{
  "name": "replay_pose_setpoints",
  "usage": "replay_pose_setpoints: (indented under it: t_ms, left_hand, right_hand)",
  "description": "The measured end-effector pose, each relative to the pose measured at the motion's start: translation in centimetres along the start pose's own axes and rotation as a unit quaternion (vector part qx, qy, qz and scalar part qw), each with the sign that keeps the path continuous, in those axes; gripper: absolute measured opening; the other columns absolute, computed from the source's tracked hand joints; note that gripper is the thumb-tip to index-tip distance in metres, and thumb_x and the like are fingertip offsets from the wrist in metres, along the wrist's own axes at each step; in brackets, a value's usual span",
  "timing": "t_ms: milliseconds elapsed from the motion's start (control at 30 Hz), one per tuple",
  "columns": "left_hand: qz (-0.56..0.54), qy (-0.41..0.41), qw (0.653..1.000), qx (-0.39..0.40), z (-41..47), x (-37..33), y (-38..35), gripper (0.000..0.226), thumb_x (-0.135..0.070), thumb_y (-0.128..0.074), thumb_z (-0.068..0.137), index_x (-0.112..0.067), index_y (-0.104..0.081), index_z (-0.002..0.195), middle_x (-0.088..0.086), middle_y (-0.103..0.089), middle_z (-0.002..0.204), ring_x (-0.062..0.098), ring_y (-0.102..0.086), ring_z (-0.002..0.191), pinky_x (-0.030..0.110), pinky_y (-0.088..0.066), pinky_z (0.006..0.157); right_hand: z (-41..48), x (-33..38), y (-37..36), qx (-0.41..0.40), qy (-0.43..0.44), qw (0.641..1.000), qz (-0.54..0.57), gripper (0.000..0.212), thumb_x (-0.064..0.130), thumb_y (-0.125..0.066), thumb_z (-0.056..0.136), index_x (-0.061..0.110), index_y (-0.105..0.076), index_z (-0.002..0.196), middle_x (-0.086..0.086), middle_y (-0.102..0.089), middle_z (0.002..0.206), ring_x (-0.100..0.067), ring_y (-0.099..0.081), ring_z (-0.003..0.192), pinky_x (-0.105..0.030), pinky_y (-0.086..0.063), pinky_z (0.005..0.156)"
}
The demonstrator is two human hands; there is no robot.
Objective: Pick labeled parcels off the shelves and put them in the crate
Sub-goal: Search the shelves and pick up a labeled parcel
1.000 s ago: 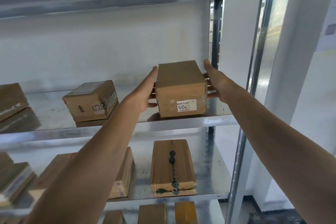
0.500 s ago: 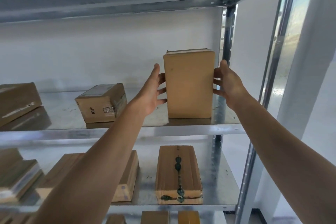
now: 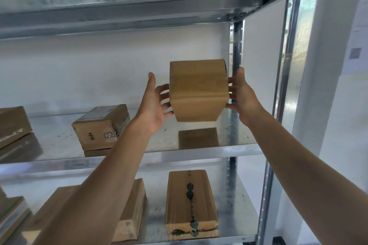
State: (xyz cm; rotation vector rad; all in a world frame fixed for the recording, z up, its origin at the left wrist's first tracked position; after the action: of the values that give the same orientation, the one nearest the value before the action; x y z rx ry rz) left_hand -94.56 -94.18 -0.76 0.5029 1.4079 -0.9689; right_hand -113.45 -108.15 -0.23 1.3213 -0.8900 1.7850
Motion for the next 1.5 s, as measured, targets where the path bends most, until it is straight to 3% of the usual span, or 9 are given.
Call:
replay_pose_setpoints:
  t_ms: [100, 233, 400, 667, 833, 1033, 1200, 1367, 1500]
  left_hand:
    - [-0.003, -0.004, 1.000, 0.006, -0.1, 0.3, -0.1, 0.082, -0.083, -0.029, 0.092, -0.021, -0.065, 0.133, -0.001, -0.076, 0.103, 0.020, -0.071, 0.102, 0.040, -0.053, 0.094]
    - [0.002, -0.012, 1.000, 0.025, -0.1, 1.0, -0.2, 0.084, -0.082, -0.028, 0.093, -0.023, -0.057, 0.144, -0.004, -0.070, 0.131, 0.021, -0.059, 0.129, 0.048, -0.037, 0.117]
    - [0.006, -0.009, 0.999, 0.036, -0.5, 1.7, -0.3, 0.082, -0.081, -0.028, 0.093, -0.024, -0.057, 0.144, -0.007, -0.067, 0.136, 0.020, -0.056, 0.132, 0.049, -0.033, 0.120]
    - [0.053, 0.009, 0.998, 0.014, -0.4, 2.4, -0.1, 0.083, -0.083, -0.029, 0.092, -0.026, -0.053, 0.148, -0.005, -0.064, 0.140, 0.020, -0.057, 0.130, 0.046, -0.037, 0.117]
    - [0.079, 0.035, 0.996, 0.006, -0.4, 3.3, -0.3, 0.083, -0.083, -0.030, 0.091, -0.024, -0.064, 0.138, -0.004, -0.074, 0.117, 0.018, -0.067, 0.108, 0.035, -0.049, 0.092]
    - [0.098, 0.027, 0.995, -0.004, -0.8, 3.7, -0.4, 0.080, -0.079, -0.032, 0.094, -0.020, -0.058, 0.142, -0.001, -0.070, 0.131, 0.019, -0.064, 0.120, 0.037, -0.048, 0.102]
    - [0.107, -0.032, 0.993, -0.044, -2.2, 2.0, -0.4, 0.083, -0.075, -0.031, 0.097, -0.022, -0.030, 0.161, -0.004, -0.030, 0.166, 0.017, -0.031, 0.151, 0.045, -0.021, 0.125]
    - [0.118, -0.094, 0.985, -0.085, -4.5, -0.4, 0.9, 0.073, -0.070, -0.025, 0.101, -0.028, -0.030, 0.161, -0.011, -0.033, 0.164, 0.009, -0.034, 0.148, 0.043, -0.023, 0.123]
    - [0.120, -0.122, 0.981, -0.089, -7.2, -2.3, 3.2, 0.073, -0.072, -0.022, 0.100, -0.033, -0.027, 0.161, -0.015, -0.032, 0.164, 0.006, -0.032, 0.148, 0.044, -0.021, 0.124]
  right_hand:
    - [-0.1, -0.4, -0.1, 0.001, -0.007, 1.000, 0.024, 0.070, 0.072, -0.024, 0.101, 0.019, -0.066, 0.121, -0.002, -0.073, 0.107, -0.024, -0.069, 0.108, -0.039, -0.052, 0.099]
    - [-0.6, -1.1, -0.3, 0.028, -0.002, 0.999, 0.022, 0.073, 0.069, -0.020, 0.102, 0.018, -0.061, 0.136, 0.000, -0.070, 0.117, -0.017, -0.063, 0.112, -0.043, -0.040, 0.116]
    - [-0.9, -1.3, -0.7, 0.022, -0.003, 0.999, 0.029, 0.072, 0.065, -0.019, 0.104, 0.018, -0.064, 0.134, -0.002, -0.070, 0.125, -0.020, -0.063, 0.120, -0.047, -0.037, 0.120]
    - [-0.3, -2.4, -0.7, 0.019, -0.028, 0.999, 0.007, 0.072, 0.065, -0.021, 0.105, 0.015, -0.056, 0.144, -0.003, -0.066, 0.131, -0.023, -0.058, 0.127, -0.042, -0.037, 0.119]
    - [0.1, -3.7, -0.4, 0.024, -0.058, 0.998, -0.003, 0.069, 0.064, -0.026, 0.105, 0.014, -0.058, 0.140, -0.001, -0.067, 0.122, -0.020, -0.061, 0.119, -0.040, -0.041, 0.115]
    - [0.4, -4.3, 0.0, 0.021, -0.072, 0.997, -0.022, 0.069, 0.066, -0.029, 0.103, 0.017, -0.059, 0.140, -0.003, -0.066, 0.131, -0.022, -0.060, 0.123, -0.039, -0.045, 0.111]
    - [0.9, -1.6, 0.5, 0.007, -0.016, 0.999, -0.042, 0.076, 0.073, -0.026, 0.100, 0.023, -0.048, 0.153, 0.004, -0.048, 0.157, -0.020, -0.040, 0.147, -0.045, -0.024, 0.126]
    - [-1.5, 1.6, -2.2, 0.045, 0.071, 0.994, -0.073, 0.073, 0.072, -0.024, 0.101, 0.030, -0.038, 0.158, 0.013, -0.036, 0.163, -0.013, -0.030, 0.151, -0.030, -0.019, 0.116]
    - [-4.9, 2.4, -6.6, 0.081, 0.129, 0.985, -0.082, 0.076, 0.077, -0.022, 0.097, 0.034, -0.036, 0.158, 0.012, -0.034, 0.165, -0.012, -0.031, 0.151, -0.038, -0.016, 0.126]
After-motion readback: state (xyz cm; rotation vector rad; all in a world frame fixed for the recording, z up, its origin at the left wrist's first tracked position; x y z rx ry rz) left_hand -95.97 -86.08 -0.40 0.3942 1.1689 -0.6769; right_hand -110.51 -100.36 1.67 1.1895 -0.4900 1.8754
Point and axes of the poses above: each hand's wrist, its own z-axis towards the middle knuckle, its own y-axis out of the back of the hand, x = y × z, the point moved 1 cm from there along z, towards the middle knuckle
